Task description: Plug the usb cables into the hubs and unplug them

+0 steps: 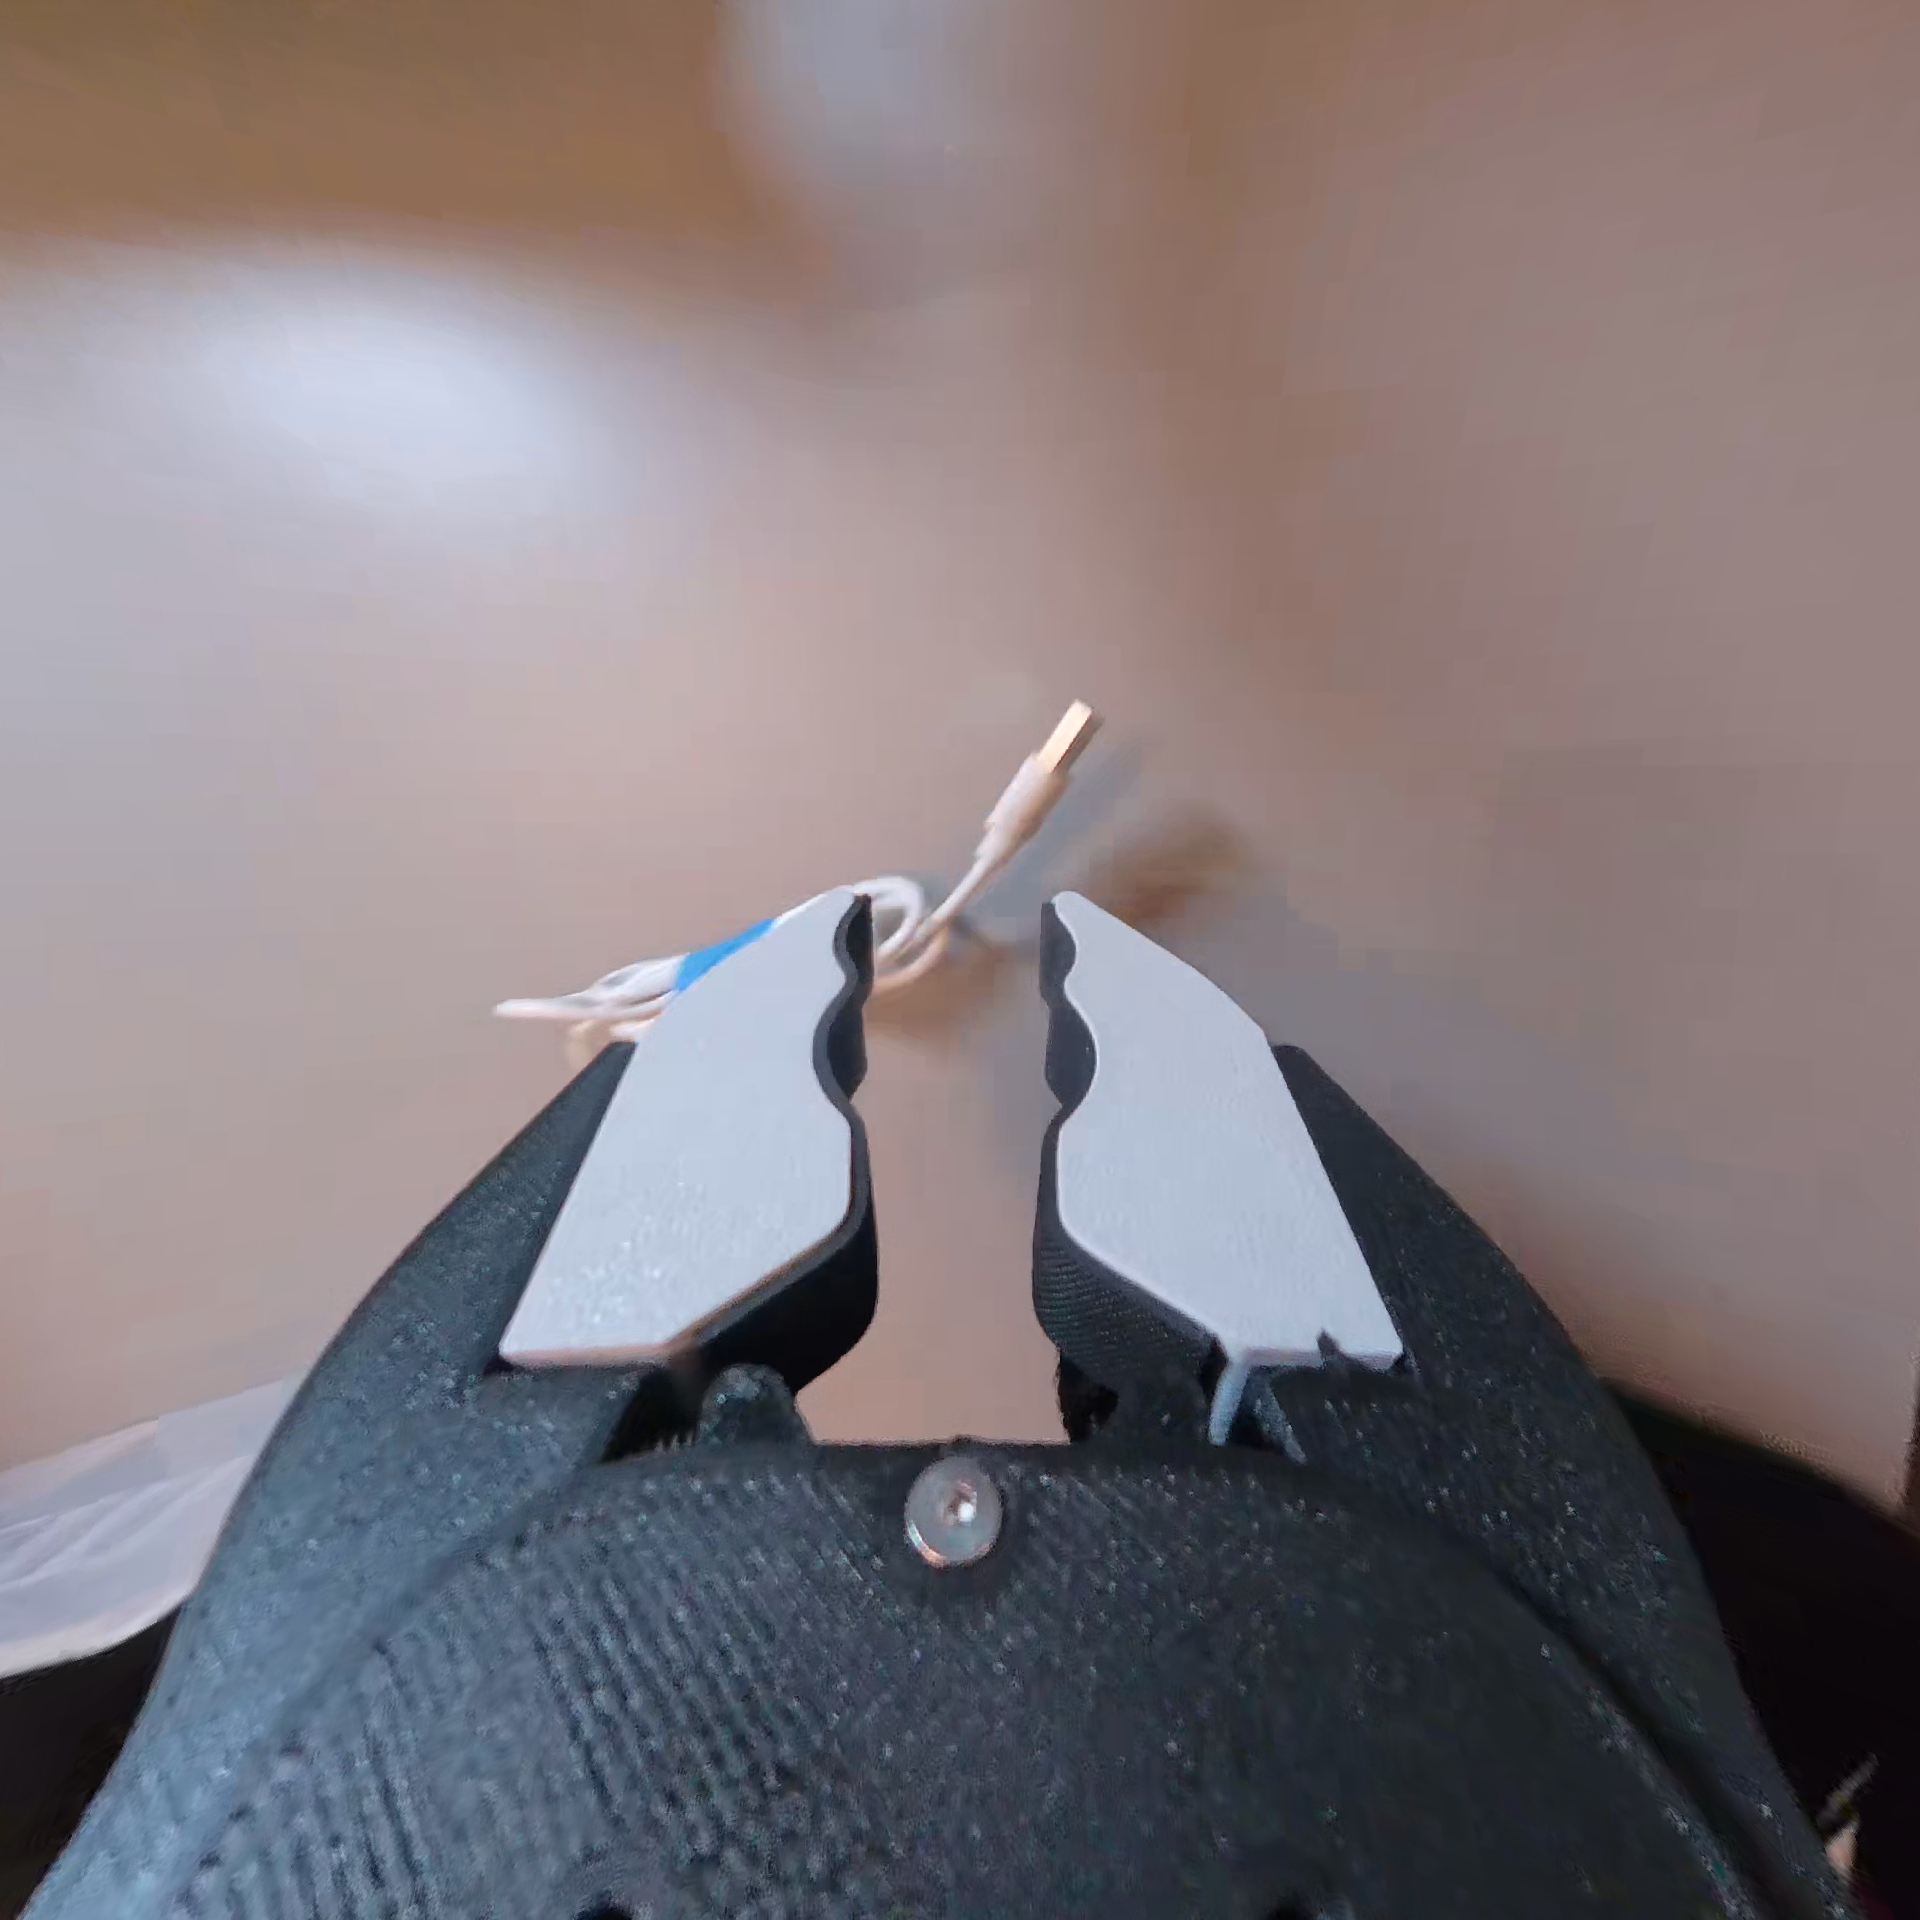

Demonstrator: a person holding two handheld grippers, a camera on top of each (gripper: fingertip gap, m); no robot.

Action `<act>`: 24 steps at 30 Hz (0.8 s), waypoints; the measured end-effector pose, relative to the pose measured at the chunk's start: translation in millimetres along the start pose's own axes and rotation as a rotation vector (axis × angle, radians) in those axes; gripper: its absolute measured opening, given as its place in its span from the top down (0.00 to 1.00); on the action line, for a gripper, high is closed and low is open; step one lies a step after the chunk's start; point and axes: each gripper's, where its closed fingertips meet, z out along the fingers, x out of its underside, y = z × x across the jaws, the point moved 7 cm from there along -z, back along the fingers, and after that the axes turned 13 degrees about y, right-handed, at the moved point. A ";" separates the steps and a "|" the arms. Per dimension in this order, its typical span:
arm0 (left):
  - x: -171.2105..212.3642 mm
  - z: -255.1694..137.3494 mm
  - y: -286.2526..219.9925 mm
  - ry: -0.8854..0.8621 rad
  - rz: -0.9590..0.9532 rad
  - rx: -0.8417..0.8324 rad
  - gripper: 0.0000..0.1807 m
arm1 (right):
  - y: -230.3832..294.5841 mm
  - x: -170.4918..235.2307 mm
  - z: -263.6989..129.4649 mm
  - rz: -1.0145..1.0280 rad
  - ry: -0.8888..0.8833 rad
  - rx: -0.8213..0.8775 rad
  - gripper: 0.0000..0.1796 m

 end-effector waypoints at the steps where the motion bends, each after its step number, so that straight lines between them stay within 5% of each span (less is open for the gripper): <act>1: 3.5 -6.8 7.9 0.033 0.044 -0.021 0.81 | 0.1 0.1 0.3 0.006 -0.003 -0.005 0.94; 7: 7.9 -3.6 46.5 0.294 0.372 -0.117 0.72 | 0.6 3.5 2.8 0.016 0.010 -0.018 0.93; 12: 5.8 36.3 46.4 0.324 0.489 -0.022 0.77 | -6.3 6.1 -1.4 0.055 0.001 -0.002 0.94; 16: 13.5 33.9 49.7 0.350 0.327 -0.060 0.87 | -10.9 8.9 -4.6 0.073 -0.006 0.010 0.94; 21: 24.7 10.7 49.0 0.354 -0.060 -0.480 0.90 | -15.8 5.8 -7.8 0.075 -0.006 0.056 0.93; 24: 25.1 21.9 11.5 0.326 -0.107 -0.436 0.89 | -14.6 4.3 -6.8 0.078 -0.015 0.049 0.93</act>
